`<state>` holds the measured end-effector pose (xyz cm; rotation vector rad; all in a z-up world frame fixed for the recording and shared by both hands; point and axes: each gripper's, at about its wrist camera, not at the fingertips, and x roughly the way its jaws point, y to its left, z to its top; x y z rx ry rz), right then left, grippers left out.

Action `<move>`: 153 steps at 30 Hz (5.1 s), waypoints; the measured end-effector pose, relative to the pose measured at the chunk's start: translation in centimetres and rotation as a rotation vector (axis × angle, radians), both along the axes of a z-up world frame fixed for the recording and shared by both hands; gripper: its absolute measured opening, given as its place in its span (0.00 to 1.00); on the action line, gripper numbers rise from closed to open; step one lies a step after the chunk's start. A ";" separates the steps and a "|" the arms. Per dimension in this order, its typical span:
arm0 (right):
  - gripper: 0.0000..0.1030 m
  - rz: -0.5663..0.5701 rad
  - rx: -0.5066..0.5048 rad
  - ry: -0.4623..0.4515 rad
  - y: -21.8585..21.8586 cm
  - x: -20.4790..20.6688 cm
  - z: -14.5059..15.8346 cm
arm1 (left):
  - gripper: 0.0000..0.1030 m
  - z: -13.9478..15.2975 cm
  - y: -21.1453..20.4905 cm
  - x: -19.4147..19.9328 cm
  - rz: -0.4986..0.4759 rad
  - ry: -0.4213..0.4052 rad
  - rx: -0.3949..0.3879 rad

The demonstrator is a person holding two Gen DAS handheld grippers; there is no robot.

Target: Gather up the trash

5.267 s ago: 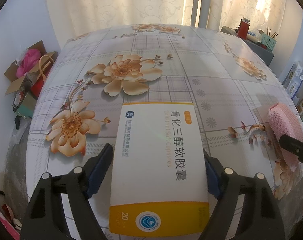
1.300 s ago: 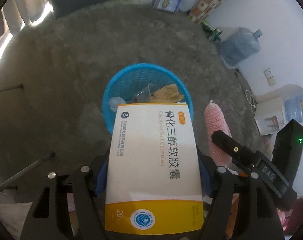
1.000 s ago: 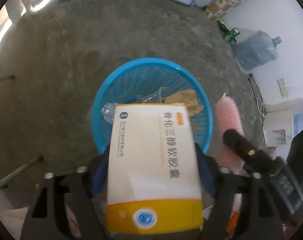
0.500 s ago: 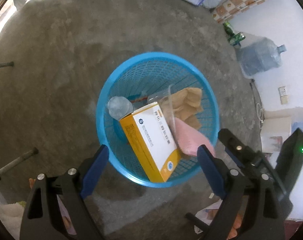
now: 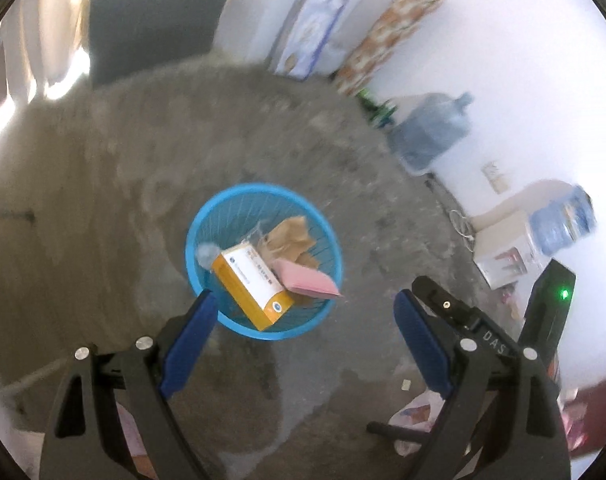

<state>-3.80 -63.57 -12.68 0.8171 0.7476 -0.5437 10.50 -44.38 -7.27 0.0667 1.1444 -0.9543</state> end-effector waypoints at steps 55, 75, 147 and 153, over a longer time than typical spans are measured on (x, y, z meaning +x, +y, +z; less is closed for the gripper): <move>0.92 0.160 -0.601 0.132 30.6 -3.3 12.4 | 0.94 9.1 31.8 -13.2 0.613 -0.475 0.127; 0.92 0.151 -0.555 0.180 30.4 -3.5 11.2 | 0.94 9.1 30.1 -14.1 0.584 -0.506 0.186; 0.92 0.070 -0.525 0.268 28.4 -5.9 11.1 | 0.95 8.9 28.5 -14.4 0.535 -0.449 0.177; 0.92 0.071 -0.524 0.267 28.4 -5.8 11.3 | 0.95 8.8 28.5 -14.4 0.537 -0.445 0.177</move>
